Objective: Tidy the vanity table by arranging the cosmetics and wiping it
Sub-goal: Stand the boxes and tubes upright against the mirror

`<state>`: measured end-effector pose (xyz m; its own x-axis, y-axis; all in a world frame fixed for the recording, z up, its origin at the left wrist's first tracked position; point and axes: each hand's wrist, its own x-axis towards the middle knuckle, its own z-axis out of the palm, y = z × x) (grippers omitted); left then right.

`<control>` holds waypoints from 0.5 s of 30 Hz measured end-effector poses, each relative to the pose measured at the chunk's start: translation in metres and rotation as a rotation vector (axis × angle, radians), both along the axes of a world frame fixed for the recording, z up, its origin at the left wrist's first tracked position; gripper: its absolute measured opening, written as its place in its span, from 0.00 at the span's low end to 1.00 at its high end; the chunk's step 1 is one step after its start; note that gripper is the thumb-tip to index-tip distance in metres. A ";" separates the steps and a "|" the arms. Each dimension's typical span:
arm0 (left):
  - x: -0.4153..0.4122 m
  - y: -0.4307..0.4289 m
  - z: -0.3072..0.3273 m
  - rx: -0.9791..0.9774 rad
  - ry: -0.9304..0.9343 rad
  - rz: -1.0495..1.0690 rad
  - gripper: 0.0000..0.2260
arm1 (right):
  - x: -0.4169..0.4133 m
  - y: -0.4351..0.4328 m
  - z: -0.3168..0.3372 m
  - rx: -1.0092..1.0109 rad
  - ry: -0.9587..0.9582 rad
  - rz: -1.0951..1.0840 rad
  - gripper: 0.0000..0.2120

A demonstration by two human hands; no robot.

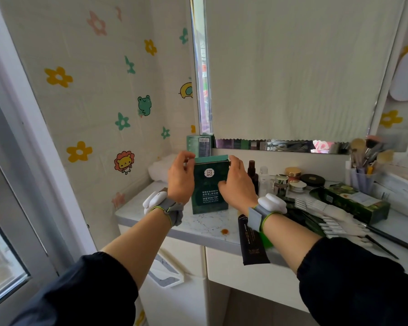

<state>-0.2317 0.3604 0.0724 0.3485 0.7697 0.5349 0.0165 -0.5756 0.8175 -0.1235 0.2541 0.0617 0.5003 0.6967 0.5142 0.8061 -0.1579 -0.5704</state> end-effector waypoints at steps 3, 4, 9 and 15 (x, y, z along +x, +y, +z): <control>0.000 0.002 0.000 0.010 0.013 0.006 0.06 | -0.002 0.001 0.001 0.032 -0.033 0.007 0.34; 0.000 0.002 0.000 0.011 0.017 0.007 0.06 | -0.002 0.001 0.001 0.022 -0.055 0.009 0.35; 0.001 0.005 -0.001 0.030 0.051 0.020 0.04 | -0.001 0.000 0.000 -0.041 -0.137 -0.007 0.32; 0.000 0.002 -0.003 0.070 0.066 0.033 0.04 | -0.003 -0.001 0.000 -0.039 -0.141 -0.005 0.31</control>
<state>-0.2321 0.3626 0.0699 0.3594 0.7429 0.5648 0.0888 -0.6297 0.7717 -0.1262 0.2527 0.0620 0.4287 0.7152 0.5520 0.8768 -0.1821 -0.4450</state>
